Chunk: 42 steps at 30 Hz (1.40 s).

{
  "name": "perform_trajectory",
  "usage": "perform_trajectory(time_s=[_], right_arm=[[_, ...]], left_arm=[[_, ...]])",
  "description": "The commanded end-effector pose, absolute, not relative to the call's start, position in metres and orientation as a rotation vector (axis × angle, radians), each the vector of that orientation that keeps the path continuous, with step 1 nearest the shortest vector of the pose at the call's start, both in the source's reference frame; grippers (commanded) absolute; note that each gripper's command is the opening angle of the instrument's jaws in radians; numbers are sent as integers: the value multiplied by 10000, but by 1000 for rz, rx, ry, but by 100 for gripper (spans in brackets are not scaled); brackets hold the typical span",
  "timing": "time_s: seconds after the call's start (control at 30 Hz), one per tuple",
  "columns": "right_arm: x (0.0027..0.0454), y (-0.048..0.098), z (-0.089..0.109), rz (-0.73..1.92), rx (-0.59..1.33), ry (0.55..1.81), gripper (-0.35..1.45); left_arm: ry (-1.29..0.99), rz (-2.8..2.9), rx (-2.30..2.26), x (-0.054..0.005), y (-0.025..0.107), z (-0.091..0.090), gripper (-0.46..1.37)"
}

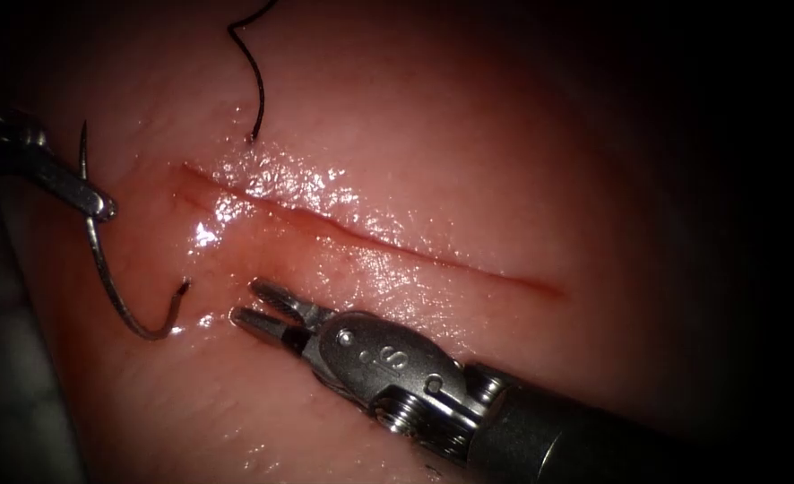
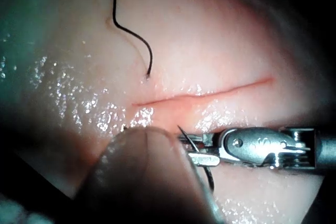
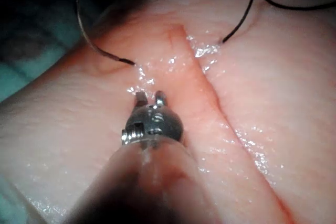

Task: Wound Closure
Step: Use the left gripper to pull the needle through the tissue

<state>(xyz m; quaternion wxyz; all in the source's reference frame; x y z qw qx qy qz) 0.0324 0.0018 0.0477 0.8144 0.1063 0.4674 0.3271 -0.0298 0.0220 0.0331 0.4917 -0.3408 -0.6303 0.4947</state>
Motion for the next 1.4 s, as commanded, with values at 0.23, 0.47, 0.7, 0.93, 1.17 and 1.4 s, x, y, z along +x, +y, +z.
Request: perform_trajectory(time_s=[0.23, 0.47, 0.7, 0.93, 1.17, 1.4], right_arm=[[324, 16, 481, 698, 218, 996, -21], [324, 14, 484, 695, 217, 994, -22], [324, 14, 485, 695, 216, 995, -23], [323, 13, 485, 694, 216, 995, -23], [323, 13, 487, 688, 211, 996, -25], [323, 12, 489, 688, 210, 996, -25]], left_arm=[[-1525, 1293, -973, -299, 217, 307, -35], [-1341, 1546, -1365, -300, 213, 298, -35], [-1044, 1761, -1603, -301, 207, 290, -35], [-688, 1994, -1787, -303, 207, 282, -35], [-381, 2170, -1790, -311, 217, 276, -35], [-109, 2213, -1727, -322, 257, 271, -35]])
